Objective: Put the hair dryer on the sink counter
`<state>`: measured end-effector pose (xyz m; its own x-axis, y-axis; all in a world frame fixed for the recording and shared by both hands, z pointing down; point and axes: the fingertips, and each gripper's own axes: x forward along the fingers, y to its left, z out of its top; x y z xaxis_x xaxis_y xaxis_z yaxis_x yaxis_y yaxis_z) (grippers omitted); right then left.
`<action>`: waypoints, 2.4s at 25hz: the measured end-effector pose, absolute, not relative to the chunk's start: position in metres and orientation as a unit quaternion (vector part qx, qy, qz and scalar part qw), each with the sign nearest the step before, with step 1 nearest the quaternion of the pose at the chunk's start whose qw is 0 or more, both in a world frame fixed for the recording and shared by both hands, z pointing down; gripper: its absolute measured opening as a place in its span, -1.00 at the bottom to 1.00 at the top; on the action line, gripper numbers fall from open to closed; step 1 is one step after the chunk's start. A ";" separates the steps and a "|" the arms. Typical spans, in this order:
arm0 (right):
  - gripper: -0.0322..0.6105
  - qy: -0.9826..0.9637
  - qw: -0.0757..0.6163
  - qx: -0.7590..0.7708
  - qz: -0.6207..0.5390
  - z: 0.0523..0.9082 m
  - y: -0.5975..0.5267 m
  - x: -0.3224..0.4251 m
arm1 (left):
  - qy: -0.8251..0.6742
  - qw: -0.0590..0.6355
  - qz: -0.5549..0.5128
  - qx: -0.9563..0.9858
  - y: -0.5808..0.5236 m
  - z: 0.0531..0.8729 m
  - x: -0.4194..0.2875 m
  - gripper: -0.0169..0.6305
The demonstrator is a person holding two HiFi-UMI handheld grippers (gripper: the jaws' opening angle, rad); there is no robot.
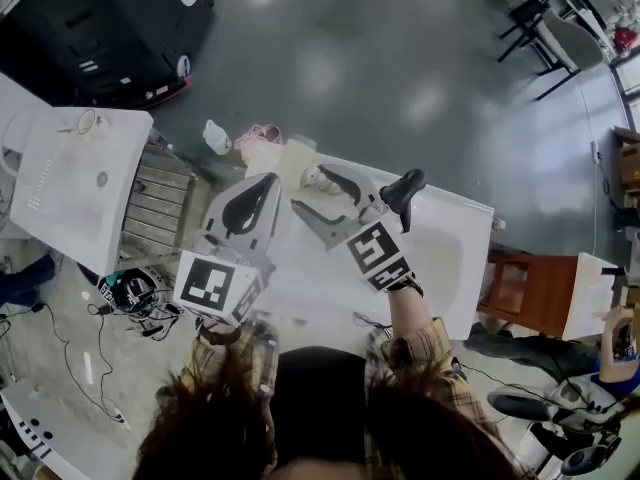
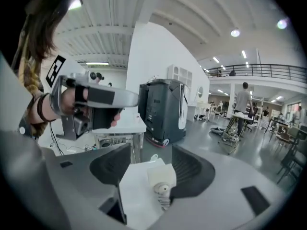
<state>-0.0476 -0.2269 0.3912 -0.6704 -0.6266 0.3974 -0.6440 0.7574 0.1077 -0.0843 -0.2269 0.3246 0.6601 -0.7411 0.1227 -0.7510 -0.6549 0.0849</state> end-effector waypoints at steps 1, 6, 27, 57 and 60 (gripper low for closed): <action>-0.04 -0.915 0.195 0.352 0.019 0.380 -0.223 -0.046 | -0.407 0.066 0.036 0.910 -0.224 0.321 -0.081 -0.90; -0.14 -0.916 0.123 0.381 0.005 0.326 -0.207 -0.029 | -0.383 0.065 0.018 0.921 -0.216 0.302 -0.061 -0.90; -0.79 -0.875 -0.006 0.485 -0.015 0.229 -0.154 0.050 | -0.265 0.045 -0.041 0.962 -0.180 0.246 0.004 -0.90; -0.85 -0.882 0.029 0.470 -0.003 0.244 -0.161 0.039 | -0.254 0.060 -0.029 0.965 -0.171 0.248 0.008 -0.90; -0.85 -0.881 0.039 0.472 -0.007 0.246 -0.161 0.040 | -0.255 0.060 -0.026 0.965 -0.172 0.250 0.009 -0.90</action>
